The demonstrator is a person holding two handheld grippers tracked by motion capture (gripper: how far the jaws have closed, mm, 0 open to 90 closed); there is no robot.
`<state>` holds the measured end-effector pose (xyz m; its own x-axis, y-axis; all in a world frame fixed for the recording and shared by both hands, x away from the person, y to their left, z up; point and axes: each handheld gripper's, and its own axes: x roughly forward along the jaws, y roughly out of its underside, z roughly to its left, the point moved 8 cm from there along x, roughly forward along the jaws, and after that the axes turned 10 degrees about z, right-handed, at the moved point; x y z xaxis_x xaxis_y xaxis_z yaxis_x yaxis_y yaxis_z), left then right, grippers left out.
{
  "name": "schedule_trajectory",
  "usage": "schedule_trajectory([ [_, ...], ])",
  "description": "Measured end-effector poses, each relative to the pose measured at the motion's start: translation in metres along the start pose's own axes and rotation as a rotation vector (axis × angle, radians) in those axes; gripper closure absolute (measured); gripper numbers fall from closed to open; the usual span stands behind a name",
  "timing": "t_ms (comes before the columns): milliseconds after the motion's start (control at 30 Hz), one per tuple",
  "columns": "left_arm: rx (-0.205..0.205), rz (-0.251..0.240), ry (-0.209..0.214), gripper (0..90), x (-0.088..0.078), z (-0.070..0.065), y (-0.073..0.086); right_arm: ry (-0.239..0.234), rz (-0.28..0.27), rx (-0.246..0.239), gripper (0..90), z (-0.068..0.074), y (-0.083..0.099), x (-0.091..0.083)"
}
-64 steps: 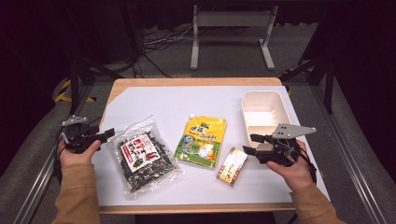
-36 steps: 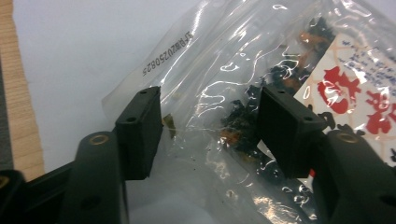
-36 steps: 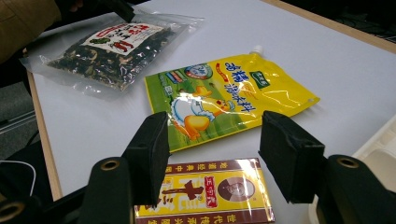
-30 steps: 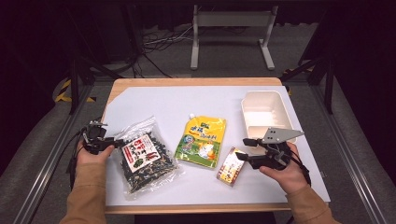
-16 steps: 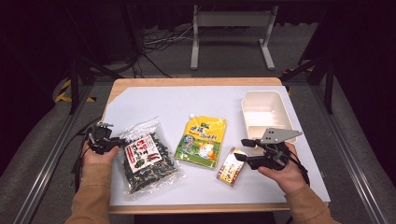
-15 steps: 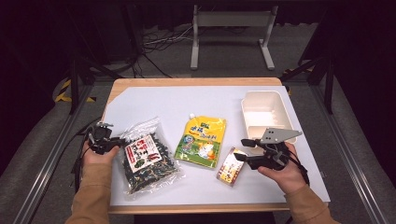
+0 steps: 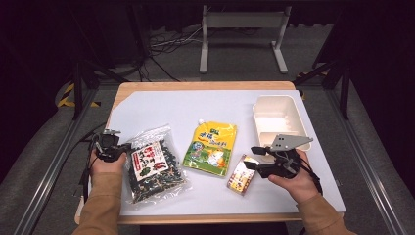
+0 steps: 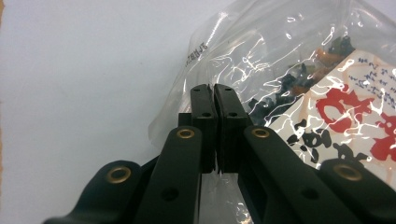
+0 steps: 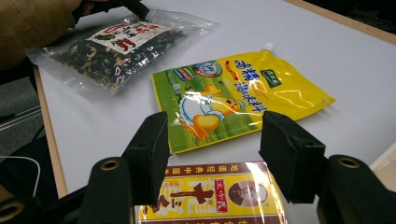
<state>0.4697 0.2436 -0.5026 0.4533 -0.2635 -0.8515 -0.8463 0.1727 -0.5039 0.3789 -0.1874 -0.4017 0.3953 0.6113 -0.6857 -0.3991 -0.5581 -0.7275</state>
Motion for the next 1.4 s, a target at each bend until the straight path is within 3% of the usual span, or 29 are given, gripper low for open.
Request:
schedule_trajectory([
  [133,-0.001,-0.019,0.024,88.8,-0.005,-0.001,-0.004,0.005,-0.002,0.0,42.8,-0.001,0.001,-0.002],
  [333,0.016,-0.094,0.04,88.8,-0.027,-0.005,-0.016,0.012,0.002,0.002,43.2,-0.001,0.003,-0.003],
  [567,0.056,-0.194,0.01,88.8,-0.062,-0.011,-0.027,0.024,-0.006,0.0,43.8,0.001,0.002,-0.009],
  [900,0.104,-0.281,-0.001,88.8,-0.091,-0.023,-0.033,0.024,-0.011,-0.006,44.3,0.003,0.0,-0.01],
  [933,0.114,-0.31,-0.005,88.8,-0.098,-0.027,-0.035,0.024,-0.013,-0.007,44.4,0.004,-0.001,-0.01],
  [1400,0.188,-0.472,-0.01,88.6,-0.141,-0.053,-0.044,0.007,-0.026,-0.014,44.5,0.009,-0.008,-0.012],
])
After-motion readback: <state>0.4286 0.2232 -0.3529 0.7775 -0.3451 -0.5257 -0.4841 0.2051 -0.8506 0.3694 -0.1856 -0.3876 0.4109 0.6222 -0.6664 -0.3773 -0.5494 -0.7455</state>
